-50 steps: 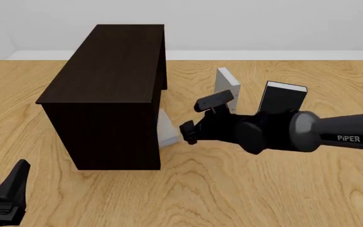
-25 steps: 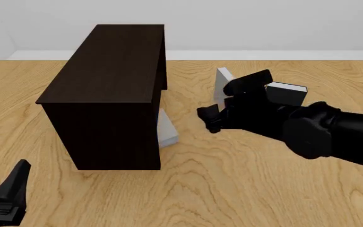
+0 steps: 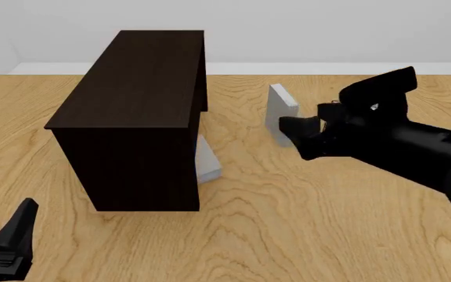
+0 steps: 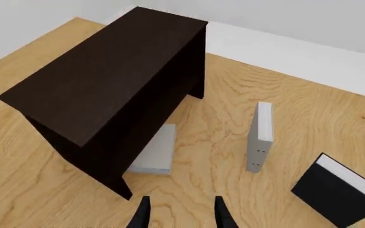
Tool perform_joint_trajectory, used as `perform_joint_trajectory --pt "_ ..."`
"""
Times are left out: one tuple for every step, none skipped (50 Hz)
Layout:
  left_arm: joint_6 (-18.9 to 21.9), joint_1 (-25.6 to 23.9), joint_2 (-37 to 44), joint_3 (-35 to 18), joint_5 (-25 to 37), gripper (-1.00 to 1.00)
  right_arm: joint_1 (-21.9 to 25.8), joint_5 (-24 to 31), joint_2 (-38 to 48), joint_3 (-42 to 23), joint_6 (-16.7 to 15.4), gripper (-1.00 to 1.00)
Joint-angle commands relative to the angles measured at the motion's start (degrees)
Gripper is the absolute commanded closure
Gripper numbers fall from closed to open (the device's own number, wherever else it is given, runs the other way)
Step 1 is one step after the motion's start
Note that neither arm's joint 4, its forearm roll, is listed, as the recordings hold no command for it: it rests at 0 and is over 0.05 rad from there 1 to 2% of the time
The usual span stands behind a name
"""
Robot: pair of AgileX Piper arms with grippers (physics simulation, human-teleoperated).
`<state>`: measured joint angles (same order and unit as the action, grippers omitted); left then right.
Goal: Pick up the book on the right and place it under the cabinet shelf.
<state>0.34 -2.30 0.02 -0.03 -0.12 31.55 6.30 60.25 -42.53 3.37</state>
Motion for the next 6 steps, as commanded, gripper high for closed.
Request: perform_joint_trajectory --pt "-0.1 0.0 0.0 0.0 0.2 -1.00 -0.5 -0.6 -5.6 1.3 3.6 -1.00" --pt "-0.1 0.0 0.0 0.0 0.2 -1.00 -0.6 0.0 -6.6 1.3 3.7 -1.00" --pt "-0.1 0.0 0.0 0.0 0.2 -1.00 -0.8 0.3 -7.1 1.3 3.5 -1.00" --pt "-0.1 0.0 0.0 0.0 0.2 -1.00 -1.1 0.7 -7.6 1.3 3.4 -1.00" --pt "-0.1 0.0 0.0 0.0 0.2 -1.00 -1.2 0.9 -8.1 1.3 3.4 -1.00" --pt "-0.1 0.0 0.0 0.0 0.2 -1.00 -1.3 1.2 -8.7 1.4 3.5 -1.00"
